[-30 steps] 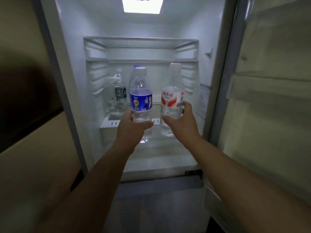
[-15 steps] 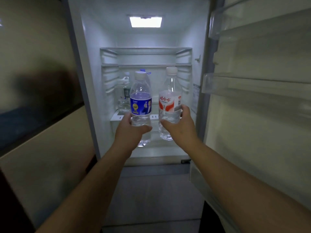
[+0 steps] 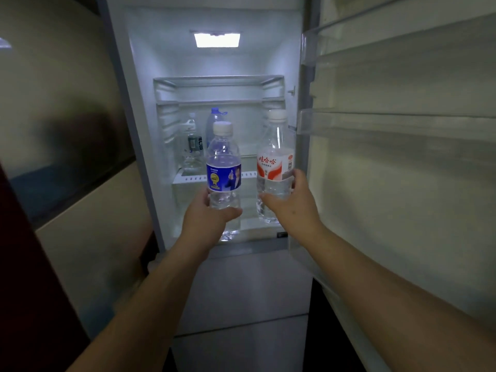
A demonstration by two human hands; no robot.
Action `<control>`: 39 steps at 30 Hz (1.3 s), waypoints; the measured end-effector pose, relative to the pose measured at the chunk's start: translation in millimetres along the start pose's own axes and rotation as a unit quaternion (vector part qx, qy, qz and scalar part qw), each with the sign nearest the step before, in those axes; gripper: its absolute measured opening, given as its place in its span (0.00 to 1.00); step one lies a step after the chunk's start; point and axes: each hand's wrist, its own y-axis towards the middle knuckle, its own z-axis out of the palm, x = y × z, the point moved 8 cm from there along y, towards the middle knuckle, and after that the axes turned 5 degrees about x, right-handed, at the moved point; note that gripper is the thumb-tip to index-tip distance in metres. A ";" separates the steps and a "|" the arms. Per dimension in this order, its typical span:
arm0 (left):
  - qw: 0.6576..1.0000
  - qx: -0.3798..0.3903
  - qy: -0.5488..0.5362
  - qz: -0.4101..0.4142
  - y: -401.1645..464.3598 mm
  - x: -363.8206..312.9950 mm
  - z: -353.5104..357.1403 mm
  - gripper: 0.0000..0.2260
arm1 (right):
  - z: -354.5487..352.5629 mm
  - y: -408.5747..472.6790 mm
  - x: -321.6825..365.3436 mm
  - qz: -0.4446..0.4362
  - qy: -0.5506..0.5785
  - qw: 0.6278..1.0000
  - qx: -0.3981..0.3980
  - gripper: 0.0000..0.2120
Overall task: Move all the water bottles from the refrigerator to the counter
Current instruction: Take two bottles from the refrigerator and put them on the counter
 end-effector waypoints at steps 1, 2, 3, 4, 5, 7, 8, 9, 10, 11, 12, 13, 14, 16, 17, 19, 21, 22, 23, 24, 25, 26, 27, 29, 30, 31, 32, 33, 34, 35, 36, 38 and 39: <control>1.000 0.004 -0.002 0.000 -9.5 -0.8 -0.2 0.22 | -2.5 -10.7 1.0 0.003 0.002 1.000 -0.008 0.27; 1.000 0.005 -0.005 -0.001 -19.1 -0.8 -0.5 0.21 | -5.1 -22.3 1.8 0.006 0.003 1.000 -0.018 0.28; 1.000 0.005 -0.009 -0.003 -28.7 -0.2 -1.3 0.21 | -8.1 -34.0 1.8 0.010 0.001 1.000 -0.029 0.28; 1.000 0.006 -0.013 -0.005 -38.2 0.8 -1.7 0.21 | -10.8 -46.0 1.7 0.014 0.001 0.999 -0.036 0.29; 1.000 0.009 -0.013 -0.008 -47.8 1.8 -1.5 0.21 | -13.8 -58.8 3.3 0.019 0.001 0.999 -0.040 0.30; 1.000 0.023 -0.007 -0.011 -66.9 1.8 1.1 0.20 | -20.9 -83.3 7.2 0.028 -0.006 0.999 -0.044 0.30; 0.999 0.032 -0.005 -0.011 -76.5 1.0 3.3 0.19 | -25.5 -95.0 9.3 0.033 -0.012 0.998 -0.048 0.29; 0.999 0.042 -0.007 -0.011 -86.5 -0.8 6.1 0.19 | -30.6 -106.3 11.4 0.038 -0.016 0.998 -0.053 0.28; 0.999 0.050 -0.011 -0.012 -96.0 -2.5 9.3 0.19 | -35.7 -117.1 13.3 0.042 -0.019 0.997 -0.058 0.28; 0.998 0.057 -0.016 -0.013 -104.7 -4.5 12.4 0.19 | -41.1 -127.4 15.0 0.046 -0.025 0.997 -0.064 0.28; 0.998 0.065 -0.021 -0.015 -112.2 -6.4 16.4 0.19 | -46.7 -137.1 16.2 0.051 -0.030 0.996 -0.070 0.28; 0.997 0.074 -0.023 -0.016 -119.3 -7.9 20.8 0.19 | -52.6 -147.0 16.9 0.058 -0.032 0.995 -0.074 0.28; 0.996 0.083 -0.027 -0.016 -126.5 -10.0 26.3 0.19 | -58.7 -156.9 18.1 0.065 -0.034 0.994 -0.076 0.28; 0.995 0.096 -0.035 -0.014 -139.2 -15.7 36.3 0.19 | -70.5 -173.9 23.4 0.072 -0.044 0.993 -0.078 0.27; 0.994 0.105 -0.037 -0.013 -146.4 -18.9 42.7 0.19 | -78.1 -182.6 27.7 0.075 -0.049 0.993 -0.081 0.27; 0.991 0.129 -0.045 -0.009 -160.8 -26.0 56.8 0.19 | -95.3 -198.4 36.5 0.076 -0.053 0.991 -0.096 0.27; 0.988 0.148 -0.051 -0.003 -173.9 -33.2 69.9 0.19 | -112.1 -212.7 44.7 0.078 -0.057 0.989 -0.109 0.27; 0.986 0.157 -0.052 0.000 -179.1 -37.4 76.4 0.18 | -119.7 -219.1 48.6 0.079 -0.060 0.989 -0.113 0.28; 0.985 0.164 -0.053 0.005 -184.0 -42.1 82.3 0.18 | -127.2 -225.6 52.7 0.081 -0.064 0.988 -0.116 0.28; 0.984 0.171 -0.055 0.008 -188.9 -46.8 88.8 0.18 | -135.3 -232.0 55.7 0.083 -0.066 0.987 -0.120 0.28; 0.983 0.177 -0.056 0.010 -193.5 -51.1 95.0 0.19 | -143.8 -238.8 58.4 0.084 -0.068 0.986 -0.124 0.29; 0.981 0.183 -0.056 0.013 -198.3 -55.4 101.7 0.19 | -152.3 -245.6 61.7 0.085 -0.069 0.986 -0.129 0.29; 0.980 0.189 -0.058 0.015 -203.9 -60.0 108.6 0.20 | -161.6 -252.9 65.8 0.085 -0.071 0.985 -0.134 0.29; 0.977 0.203 -0.065 0.021 -217.8 -71.7 124.6 0.20 | -181.1 -267.9 73.0 0.088 -0.081 0.982 -0.146 0.29; 0.975 0.210 -0.069 0.023 -226.0 -77.6 133.9 0.20 | -191.8 -276.1 76.1 0.091 -0.086 0.980 -0.154 0.28; 0.973 0.217 -0.072 0.025 -235.7 -83.0 143.8 0.19 | -203.0 -285.0 79.0 0.093 -0.091 0.978 -0.163 0.28; 0.971 0.225 -0.076 0.026 -245.8 -87.3 154.2 0.19 | -214.4 -294.3 81.5 0.095 -0.094 0.976 -0.173 0.27; 0.968 0.236 -0.081 0.026 -256.4 -91.7 164.8 0.19 | -225.9 -304.2 85.1 0.096 -0.096 0.974 -0.181 0.27; 0.965 0.247 -0.086 0.025 -267.8 -96.3 176.3 0.20 | -237.8 -314.8 88.6 0.098 -0.099 0.972 -0.188 0.26; 0.962 0.258 -0.090 0.024 -279.6 -101.1 188.1 0.20 | -250.2 -326.9 93.2 0.098 -0.104 0.970 -0.195 0.25; 0.958 0.269 -0.094 0.025 -291.0 -105.8 199.8 0.21 | -262.9 -339.7 97.9 0.098 -0.110 0.968 -0.201 0.24; 0.952 0.285 -0.106 0.025 -315.9 -116.8 222.4 0.21 | -290.4 -368.2 106.5 0.103 -0.122 0.963 -0.216 0.27; 0.950 0.291 -0.111 0.027 -328.4 -123.0 233.0 0.21 | -304.1 -382.4 110.9 0.107 -0.128 0.960 -0.224 0.28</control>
